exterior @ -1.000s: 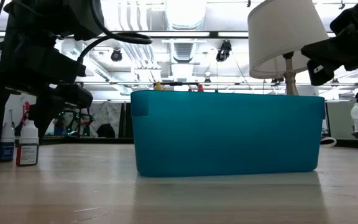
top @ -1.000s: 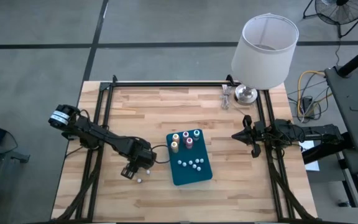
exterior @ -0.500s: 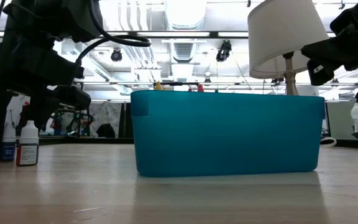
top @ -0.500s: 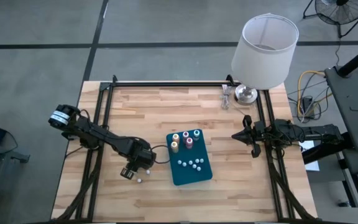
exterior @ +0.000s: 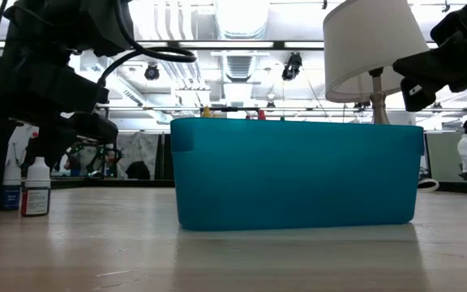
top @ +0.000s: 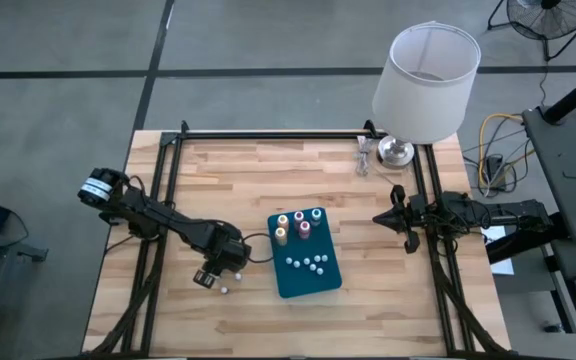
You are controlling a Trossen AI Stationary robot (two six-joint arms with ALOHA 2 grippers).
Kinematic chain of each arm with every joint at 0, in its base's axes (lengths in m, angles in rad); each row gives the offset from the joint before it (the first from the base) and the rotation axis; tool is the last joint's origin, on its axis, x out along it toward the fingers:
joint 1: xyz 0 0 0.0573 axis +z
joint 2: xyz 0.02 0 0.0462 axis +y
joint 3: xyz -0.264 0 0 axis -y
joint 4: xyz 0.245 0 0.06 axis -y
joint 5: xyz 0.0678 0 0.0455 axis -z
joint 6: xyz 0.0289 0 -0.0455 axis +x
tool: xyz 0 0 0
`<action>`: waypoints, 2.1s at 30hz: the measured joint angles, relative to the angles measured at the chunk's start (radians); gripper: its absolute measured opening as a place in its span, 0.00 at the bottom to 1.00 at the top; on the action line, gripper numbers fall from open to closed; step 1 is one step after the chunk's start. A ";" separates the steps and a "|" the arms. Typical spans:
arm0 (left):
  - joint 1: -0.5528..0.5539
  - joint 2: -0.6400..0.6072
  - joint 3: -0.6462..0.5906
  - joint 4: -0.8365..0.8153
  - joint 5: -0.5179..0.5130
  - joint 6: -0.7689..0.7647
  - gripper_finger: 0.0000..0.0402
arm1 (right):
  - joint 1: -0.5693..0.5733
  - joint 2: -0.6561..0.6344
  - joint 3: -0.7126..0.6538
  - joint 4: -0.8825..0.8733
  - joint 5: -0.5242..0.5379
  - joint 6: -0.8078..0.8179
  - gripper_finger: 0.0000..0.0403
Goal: Pick & Place food coloring
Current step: Put the small dark blue food coloring bottle into the blue bin
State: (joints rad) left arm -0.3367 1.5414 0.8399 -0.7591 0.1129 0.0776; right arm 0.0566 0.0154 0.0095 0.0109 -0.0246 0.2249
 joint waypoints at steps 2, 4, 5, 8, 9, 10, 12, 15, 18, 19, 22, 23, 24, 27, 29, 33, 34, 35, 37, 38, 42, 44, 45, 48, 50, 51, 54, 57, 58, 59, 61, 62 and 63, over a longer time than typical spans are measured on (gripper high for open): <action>0.000 0.000 -0.003 0.000 0.000 0.000 0.30 | 0.000 0.000 0.000 0.000 0.000 0.000 0.02; 0.000 0.000 -0.005 0.000 -0.001 0.000 0.30 | 0.000 0.000 0.000 0.000 0.000 0.000 0.02; 0.000 0.000 -0.006 0.000 0.000 0.000 0.30 | 0.000 0.000 0.000 0.000 0.000 0.000 0.02; 0.000 0.000 -0.007 0.000 -0.001 0.000 0.30 | 0.000 0.000 0.000 0.000 0.000 0.000 0.02; 0.000 0.000 -0.007 0.000 -0.001 0.000 0.30 | 0.000 0.000 0.000 0.000 0.000 0.000 0.02; 0.001 0.000 -0.007 0.000 -0.001 0.000 0.30 | 0.000 0.000 0.000 0.000 0.000 0.000 0.02; 0.001 0.000 -0.007 0.001 -0.001 0.001 0.28 | 0.000 0.000 0.000 0.000 0.000 0.000 0.02; 0.001 0.000 -0.007 0.004 -0.002 0.001 0.25 | 0.000 0.000 0.000 0.000 0.000 0.000 0.02; 0.001 -0.001 -0.007 0.006 -0.002 0.000 0.20 | 0.000 0.000 0.000 0.000 0.000 0.000 0.02; 0.001 -0.001 -0.007 0.007 -0.002 0.001 0.19 | 0.000 0.000 0.000 0.000 0.000 0.000 0.02; 0.001 -0.001 -0.007 0.008 -0.002 0.001 0.17 | 0.000 0.000 0.000 0.000 0.000 0.000 0.02; 0.001 -0.001 -0.007 0.008 -0.001 0.001 0.16 | 0.000 0.000 0.000 0.000 0.000 0.000 0.02; 0.001 -0.001 -0.007 0.008 -0.001 0.001 0.16 | 0.000 0.000 0.000 0.000 0.000 0.000 0.02; 0.001 -0.006 -0.005 0.008 -0.002 0.001 0.16 | 0.000 0.000 0.000 0.000 0.000 0.000 0.02; 0.001 -0.009 0.008 0.008 -0.002 0.001 0.16 | 0.000 0.000 0.000 0.000 0.000 0.000 0.02; 0.003 -0.014 0.048 0.004 -0.002 0.001 0.15 | 0.000 0.000 0.000 0.000 0.000 0.000 0.02; 0.005 -0.015 0.062 0.002 -0.002 0.001 0.15 | 0.000 0.000 0.000 0.000 0.000 0.000 0.02; 0.006 -0.015 0.076 0.001 -0.002 0.001 0.15 | 0.000 0.000 0.000 0.000 0.000 0.000 0.02; 0.008 -0.016 0.107 -0.010 -0.002 0.001 0.15 | 0.000 0.000 0.000 0.000 0.000 0.000 0.02; 0.010 -0.016 0.126 -0.019 -0.002 0.001 0.15 | 0.000 0.000 0.000 0.000 0.000 0.000 0.02; 0.021 -0.016 0.214 -0.076 -0.002 0.029 0.15 | 0.000 0.000 0.000 0.000 0.000 0.000 0.02; 0.033 -0.016 0.266 -0.110 -0.002 0.044 0.15 | 0.000 0.000 0.000 0.000 0.000 0.000 0.02; 0.040 -0.016 0.292 -0.121 -0.002 0.045 0.15 | 0.000 0.000 0.000 0.000 0.000 0.000 0.02; 0.066 -0.002 0.374 -0.140 -0.003 0.048 0.15 | 0.000 0.000 0.000 0.000 0.000 0.000 0.02; 0.083 0.015 0.421 -0.155 -0.003 0.061 0.15 | 0.000 0.000 0.000 0.000 0.000 0.000 0.02; 0.091 0.025 0.445 -0.159 -0.003 0.071 0.15 | 0.000 0.000 0.000 0.000 0.000 0.000 0.02; 0.114 0.054 0.500 -0.168 -0.003 0.087 0.15 | 0.000 0.000 0.000 0.000 0.000 0.000 0.02; 0.129 0.090 0.540 -0.167 -0.003 0.088 0.15 | 0.000 0.000 0.000 0.000 0.000 0.000 0.02; 0.133 0.104 0.551 -0.169 -0.003 0.091 0.15 | 0.000 0.000 0.000 0.000 0.000 0.000 0.02; 0.135 0.116 0.562 -0.169 -0.003 0.097 0.15 | 0.000 0.000 0.000 0.000 0.000 0.000 0.02; 0.136 0.147 0.590 -0.170 -0.002 0.116 0.15 | 0.000 0.000 0.000 0.000 0.000 0.000 0.02; 0.137 0.163 0.605 -0.168 -0.002 0.126 0.15 | 0.000 0.000 0.000 0.000 0.000 0.000 0.02; 0.137 0.180 0.621 -0.169 -0.002 0.134 0.15 | 0.000 0.000 0.000 0.000 0.000 0.000 0.02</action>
State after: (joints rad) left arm -0.1997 1.7212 1.4606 -0.9279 0.1108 0.2113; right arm 0.0566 0.0154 0.0093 0.0108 -0.0250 0.2249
